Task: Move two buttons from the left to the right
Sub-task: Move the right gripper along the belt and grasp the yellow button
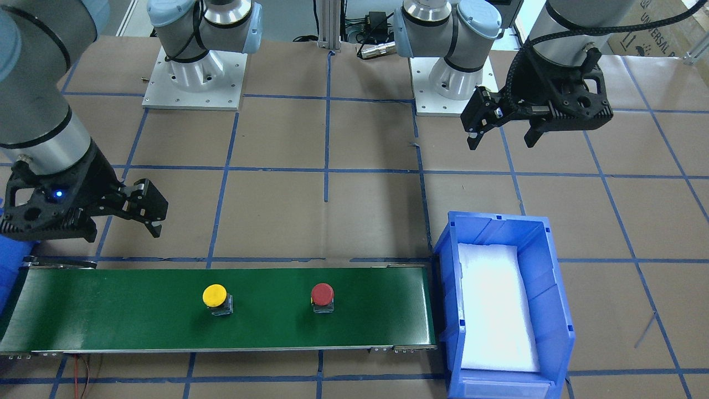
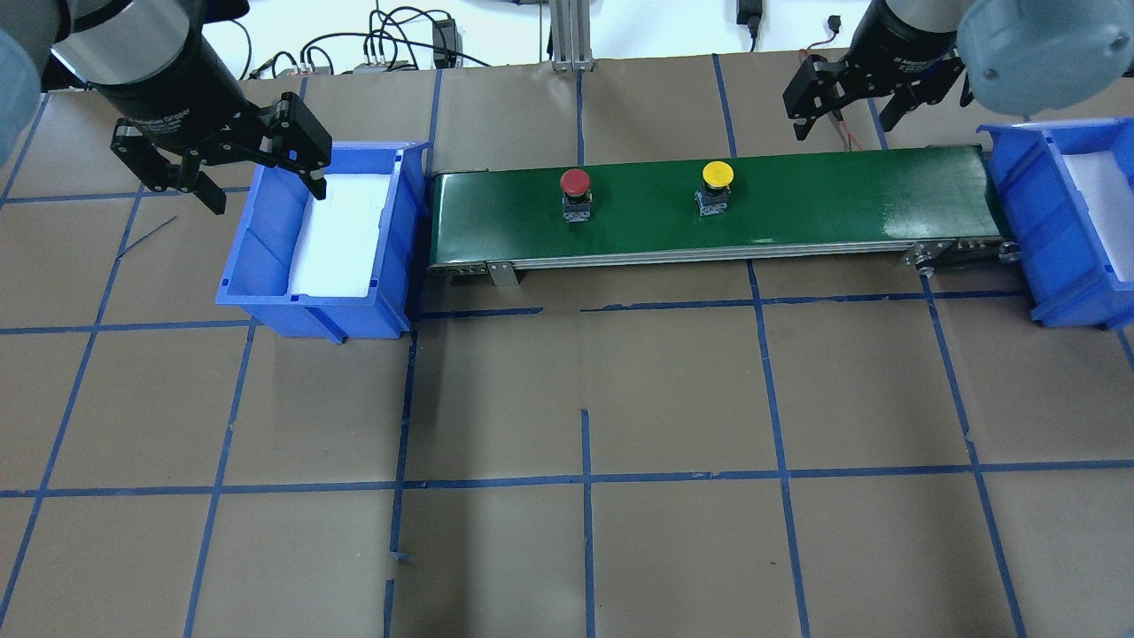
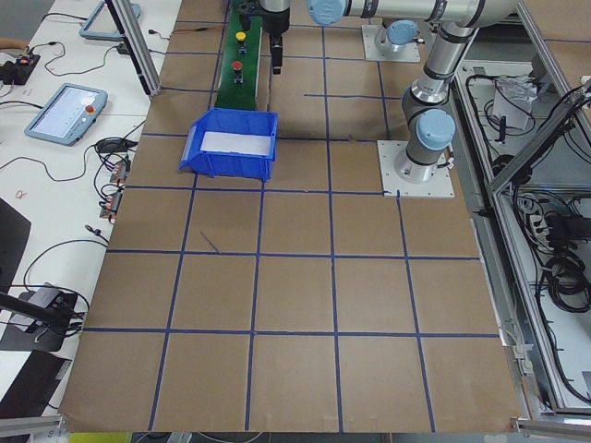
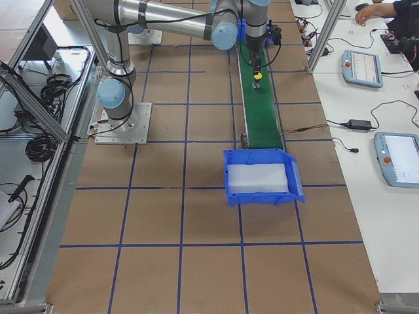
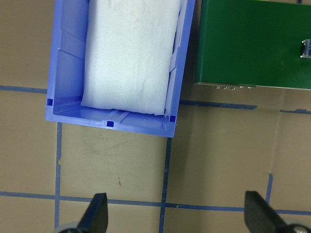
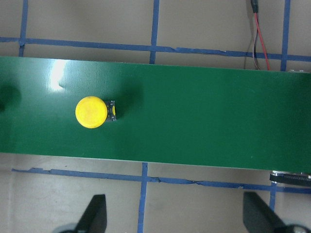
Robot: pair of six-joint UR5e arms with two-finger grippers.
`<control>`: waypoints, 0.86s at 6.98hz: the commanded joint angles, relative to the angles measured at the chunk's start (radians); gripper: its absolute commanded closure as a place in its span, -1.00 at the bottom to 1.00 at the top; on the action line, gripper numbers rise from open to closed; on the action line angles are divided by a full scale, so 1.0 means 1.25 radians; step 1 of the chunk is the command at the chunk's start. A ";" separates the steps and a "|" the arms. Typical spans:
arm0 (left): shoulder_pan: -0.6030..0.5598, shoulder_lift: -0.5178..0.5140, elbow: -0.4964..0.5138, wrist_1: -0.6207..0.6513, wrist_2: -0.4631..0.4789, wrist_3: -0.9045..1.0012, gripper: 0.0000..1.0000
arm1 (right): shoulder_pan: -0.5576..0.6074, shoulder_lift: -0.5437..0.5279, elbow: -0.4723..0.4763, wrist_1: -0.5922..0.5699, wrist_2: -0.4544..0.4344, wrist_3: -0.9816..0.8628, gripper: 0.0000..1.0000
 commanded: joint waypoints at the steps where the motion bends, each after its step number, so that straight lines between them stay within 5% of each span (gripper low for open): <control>1: 0.001 0.000 0.000 0.000 0.000 0.000 -1.00 | -0.005 0.075 -0.015 -0.061 0.002 -0.004 -0.98; 6: 0.001 0.000 0.000 0.000 0.000 0.000 -1.00 | -0.003 0.133 -0.016 -0.108 0.043 0.027 -0.99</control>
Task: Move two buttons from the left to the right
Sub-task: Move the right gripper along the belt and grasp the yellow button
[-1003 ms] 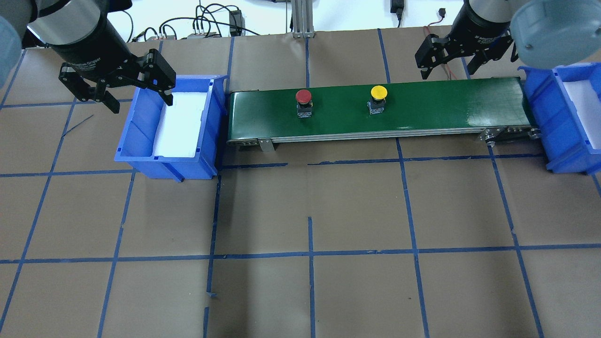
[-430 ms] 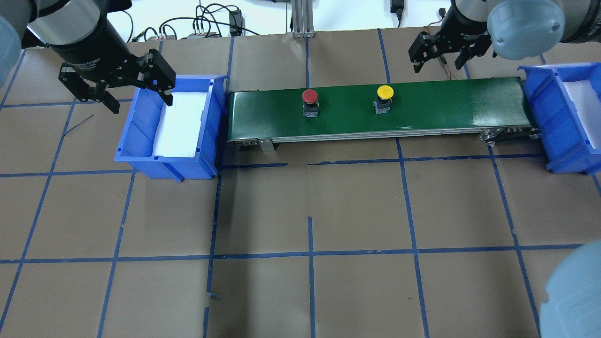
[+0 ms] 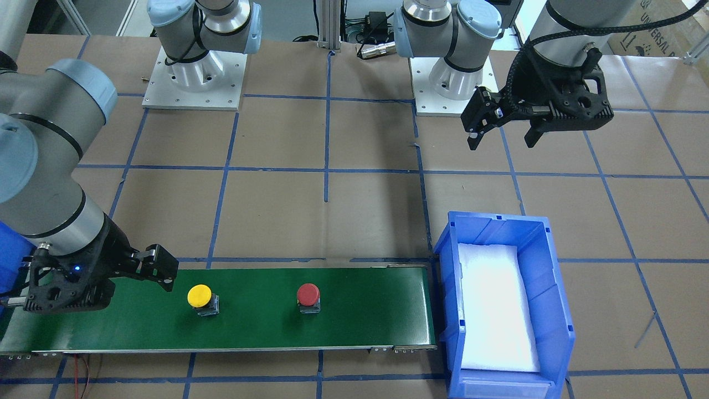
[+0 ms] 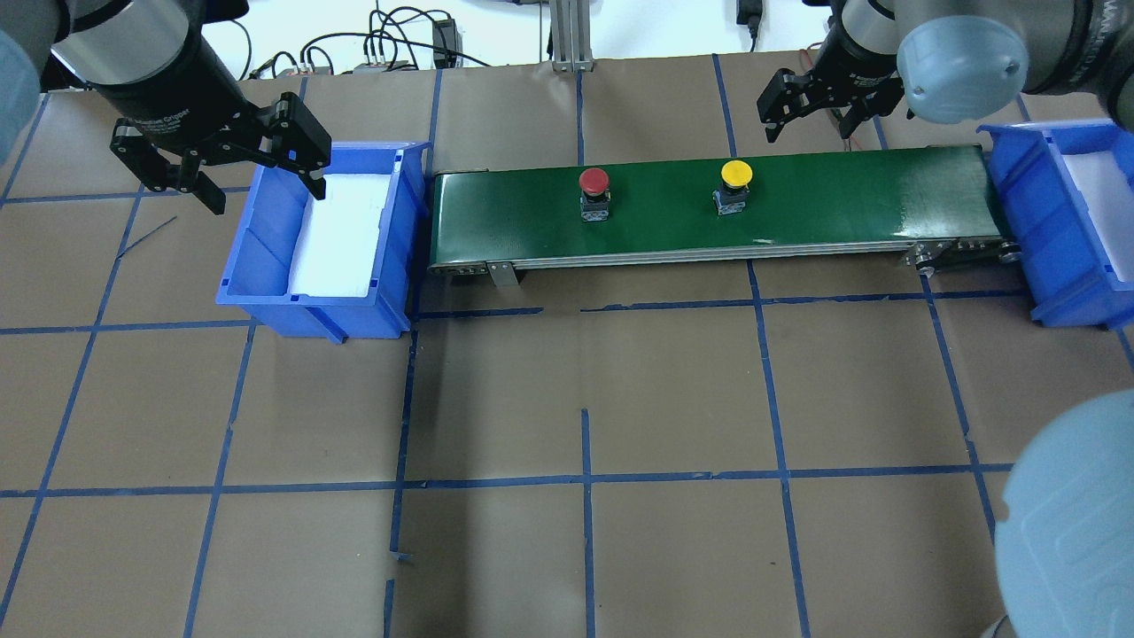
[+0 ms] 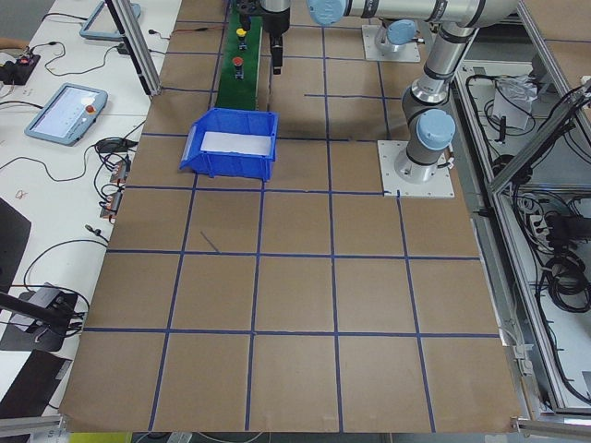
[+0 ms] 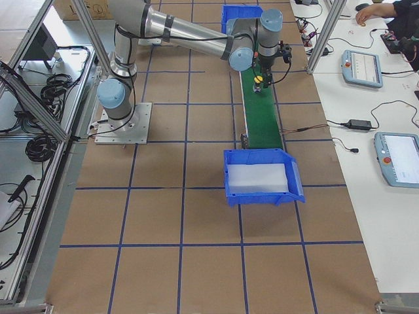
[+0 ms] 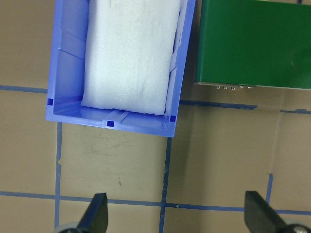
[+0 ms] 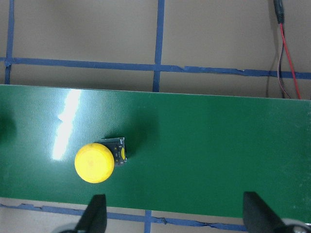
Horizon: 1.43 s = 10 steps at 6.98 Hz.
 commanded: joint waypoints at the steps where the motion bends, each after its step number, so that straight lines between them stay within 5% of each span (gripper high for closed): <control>1: 0.000 0.000 0.000 0.000 0.000 0.000 -1.00 | 0.002 0.006 0.001 -0.006 0.001 0.025 -0.99; 10: 0.000 0.000 0.000 0.001 0.000 0.000 -1.00 | 0.041 0.033 0.042 -0.065 -0.055 0.110 -0.96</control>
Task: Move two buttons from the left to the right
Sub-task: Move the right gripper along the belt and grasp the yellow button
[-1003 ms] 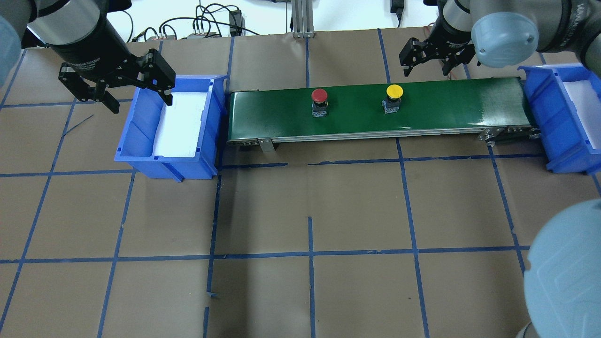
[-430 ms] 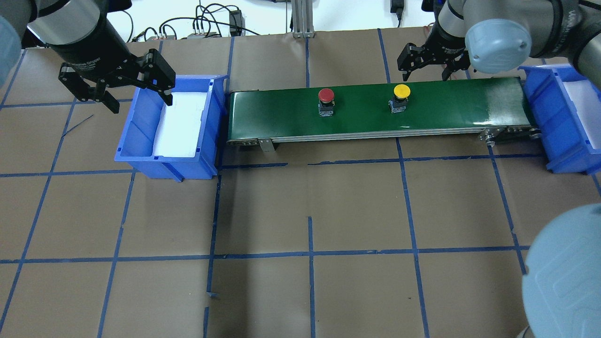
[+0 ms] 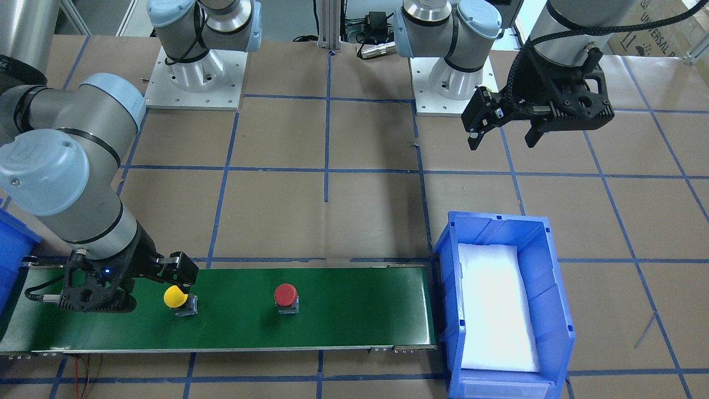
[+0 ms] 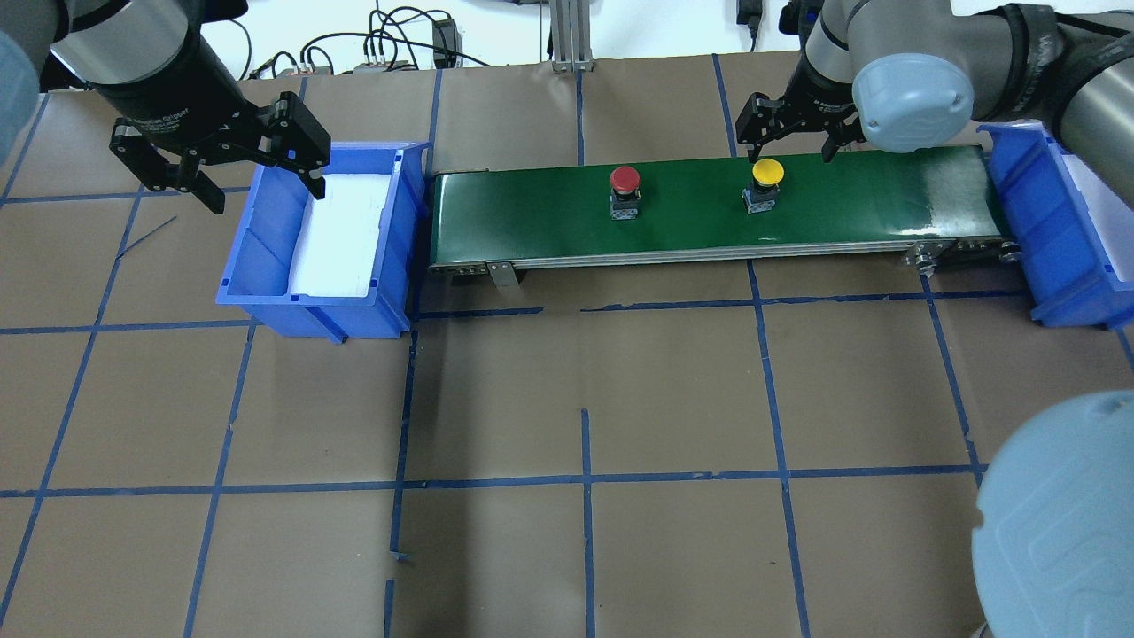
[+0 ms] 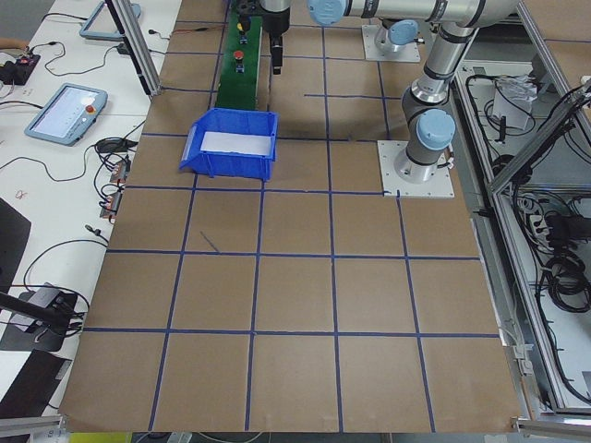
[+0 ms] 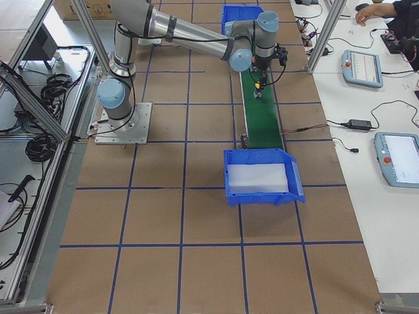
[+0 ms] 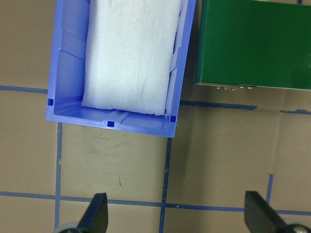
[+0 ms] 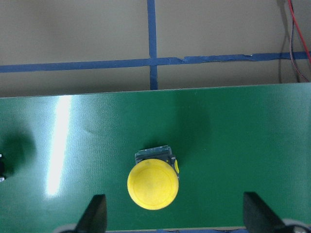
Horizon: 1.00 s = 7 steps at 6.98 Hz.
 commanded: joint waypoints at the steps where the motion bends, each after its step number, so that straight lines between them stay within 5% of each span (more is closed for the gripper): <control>1: 0.000 0.000 0.000 0.000 0.000 0.000 -1.00 | 0.002 0.029 0.005 -0.036 -0.002 -0.007 -0.95; 3: 0.000 0.000 0.000 0.001 -0.001 0.000 -1.00 | 0.001 0.050 0.000 -0.064 -0.002 -0.020 -0.88; 4: 0.000 0.000 0.000 0.001 -0.001 0.000 -1.00 | 0.001 0.051 0.001 -0.068 -0.003 -0.026 -0.34; 5: 0.000 0.000 0.000 0.001 -0.001 0.000 -1.00 | -0.001 0.052 0.005 -0.067 -0.004 -0.029 0.42; 6: 0.000 0.000 0.000 0.001 -0.001 0.000 -1.00 | -0.001 0.050 0.005 -0.059 -0.020 -0.028 0.79; 7: 0.000 0.000 0.000 0.001 0.000 0.001 -1.00 | -0.010 0.042 -0.003 -0.045 -0.037 -0.045 0.85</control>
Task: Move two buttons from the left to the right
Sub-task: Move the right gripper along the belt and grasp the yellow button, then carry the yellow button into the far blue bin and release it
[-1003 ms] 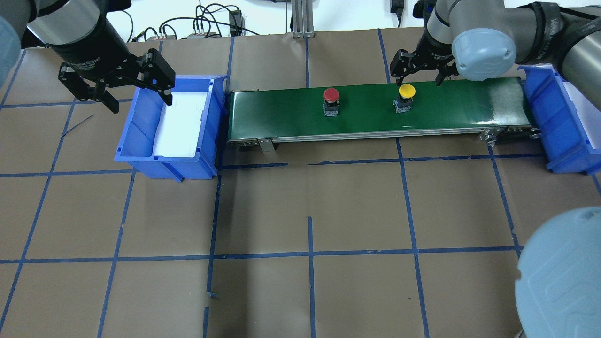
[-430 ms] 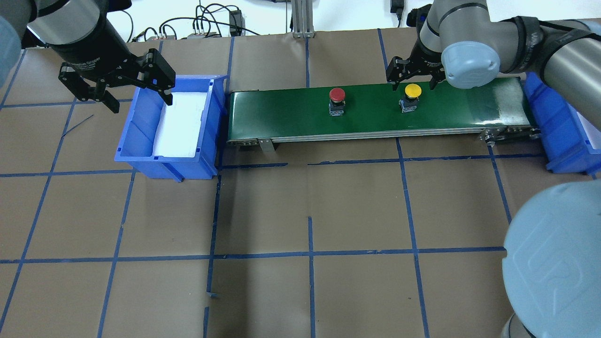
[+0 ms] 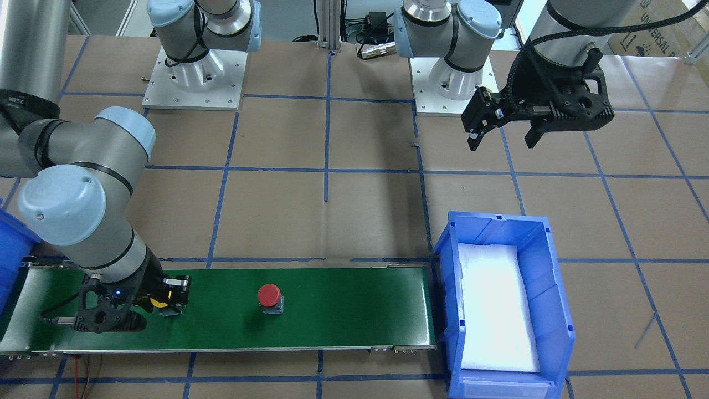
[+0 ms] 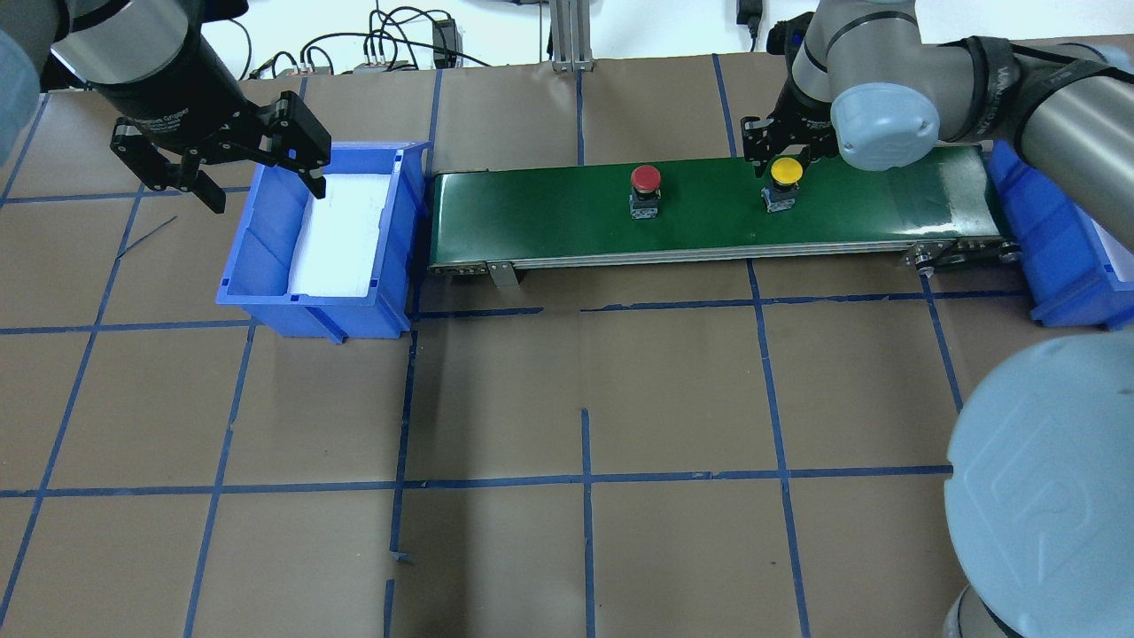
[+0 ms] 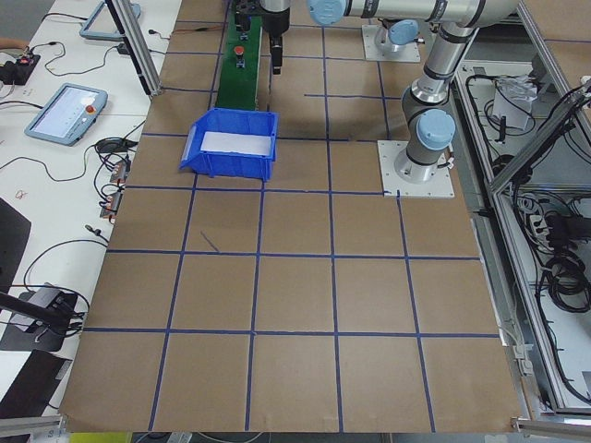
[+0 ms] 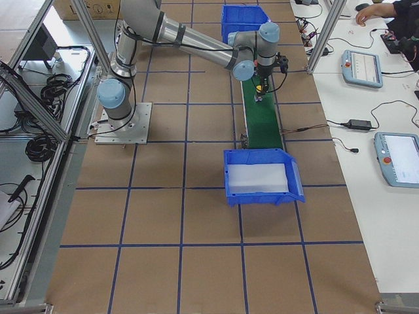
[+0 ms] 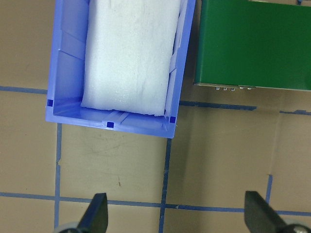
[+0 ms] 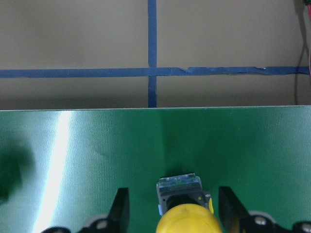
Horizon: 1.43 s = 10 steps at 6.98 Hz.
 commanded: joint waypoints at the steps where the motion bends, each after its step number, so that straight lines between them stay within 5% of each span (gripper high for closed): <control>1: 0.000 0.000 0.000 0.000 0.001 0.000 -1.00 | -0.029 -0.042 -0.023 0.078 -0.011 -0.039 0.85; 4: 0.000 0.000 0.000 0.000 0.000 0.000 -1.00 | -0.223 -0.178 -0.038 0.249 -0.011 -0.278 0.83; 7: 0.002 0.000 0.000 0.000 0.000 0.001 -1.00 | -0.439 -0.183 -0.076 0.242 -0.004 -0.656 0.82; 10: 0.002 0.000 0.000 0.000 0.000 0.001 -1.00 | -0.506 -0.110 -0.087 0.193 0.022 -0.780 0.82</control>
